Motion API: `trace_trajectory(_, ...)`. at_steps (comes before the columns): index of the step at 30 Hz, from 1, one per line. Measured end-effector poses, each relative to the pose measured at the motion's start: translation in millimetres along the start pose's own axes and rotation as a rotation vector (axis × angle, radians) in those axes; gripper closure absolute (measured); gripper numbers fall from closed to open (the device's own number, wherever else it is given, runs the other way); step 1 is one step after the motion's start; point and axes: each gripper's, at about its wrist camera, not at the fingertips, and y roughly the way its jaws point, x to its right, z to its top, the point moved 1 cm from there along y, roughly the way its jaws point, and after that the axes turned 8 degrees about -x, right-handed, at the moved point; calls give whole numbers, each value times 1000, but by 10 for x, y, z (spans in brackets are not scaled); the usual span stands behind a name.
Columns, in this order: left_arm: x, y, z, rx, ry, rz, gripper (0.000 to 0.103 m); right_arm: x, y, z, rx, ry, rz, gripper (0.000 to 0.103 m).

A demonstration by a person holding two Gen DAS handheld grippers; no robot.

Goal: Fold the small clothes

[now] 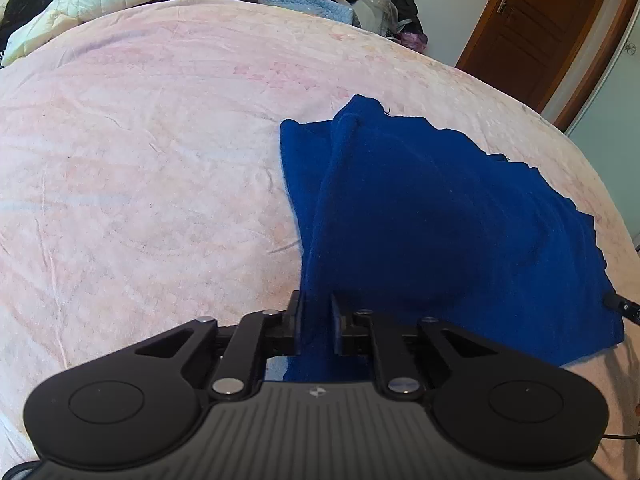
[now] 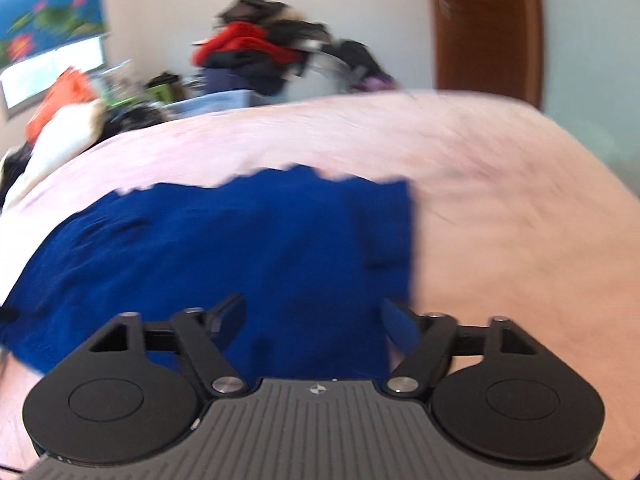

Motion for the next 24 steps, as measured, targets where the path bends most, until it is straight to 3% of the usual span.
trace_trajectory(2, 16, 12, 4, -3, 7, 8, 91, 213, 13, -58, -27, 52, 26, 48)
trace_trajectory(5, 18, 6, 11, -5, 3, 5, 94, 359, 53, -147, -44, 86, 102, 76)
trace_trajectory(6, 11, -7, 17, -4, 2, -1, 95, 373, 66, -162, -44, 89, 117, 94)
trace_trajectory(11, -127, -225, -5, -1, -11, -58, 100, 451, 15, -145, -14, 150, 180, 96)
trace_trajectory(15, -204, -315, -112, -6, 26, -28, 100, 528, -191, -167, -13, 173, 219, 99)
trace_trajectory(18, -235, -243, -191, -24, 36, 41, 100, 586, -255, -243, -45, 171, 203, 100)
trace_trajectory(20, -222, -250, -195, -2, 54, 39, 100, 591, -257, -288, -65, 160, 151, 100)
trace_trajectory(23, -138, -285, -110, 28, 61, 7, 99, 380, -364, -226, -6, 61, -19, 81)
trace_trajectory(24, -99, -277, -77, 34, 68, -1, 99, 263, -401, -175, 28, 22, -49, 68)
